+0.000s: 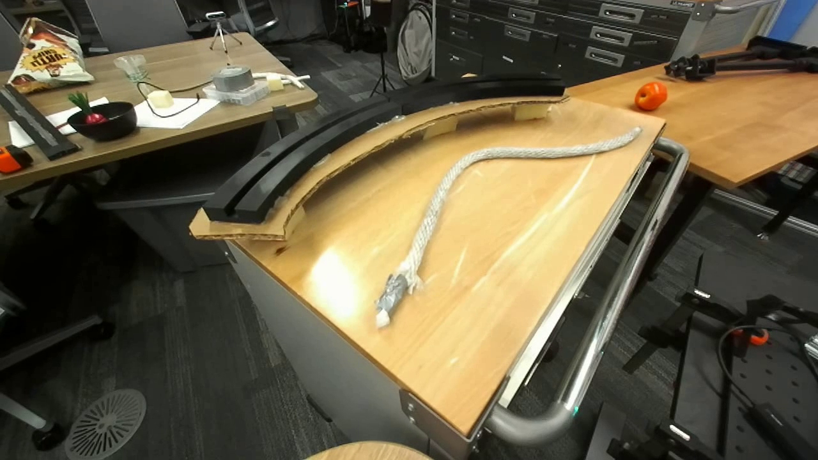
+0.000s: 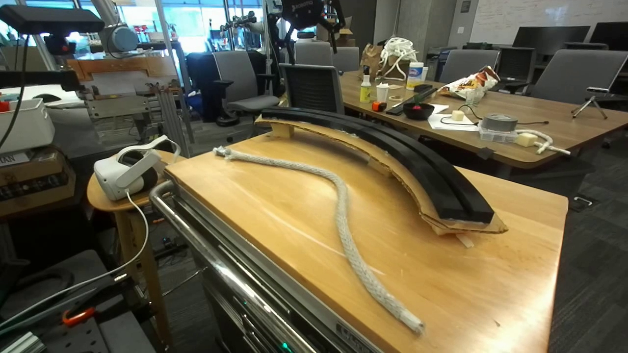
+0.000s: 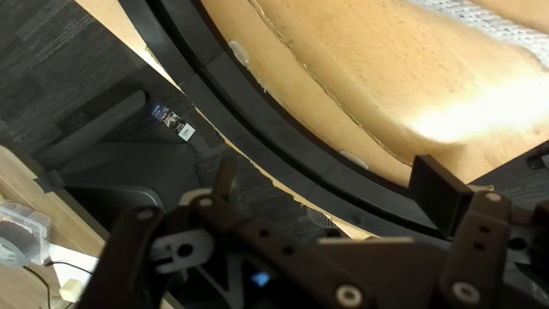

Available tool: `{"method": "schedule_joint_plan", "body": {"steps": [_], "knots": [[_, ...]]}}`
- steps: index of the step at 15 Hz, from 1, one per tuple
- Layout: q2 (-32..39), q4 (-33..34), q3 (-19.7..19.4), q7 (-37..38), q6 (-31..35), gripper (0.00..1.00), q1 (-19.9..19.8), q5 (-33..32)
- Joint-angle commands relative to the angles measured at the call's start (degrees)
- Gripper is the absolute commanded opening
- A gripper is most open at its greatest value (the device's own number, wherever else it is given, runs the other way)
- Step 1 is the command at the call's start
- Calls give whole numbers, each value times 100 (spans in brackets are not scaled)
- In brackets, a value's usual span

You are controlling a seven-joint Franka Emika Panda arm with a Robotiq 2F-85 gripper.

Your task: Put the white rope on the black board

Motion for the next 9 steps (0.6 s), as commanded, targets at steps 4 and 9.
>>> {"method": "schedule_joint_plan", "body": {"steps": [4,9], "knots": [[288,213,159,-526,343,100,57,-523],[870,673,389,-1079,1346,100,156,-804]]}}
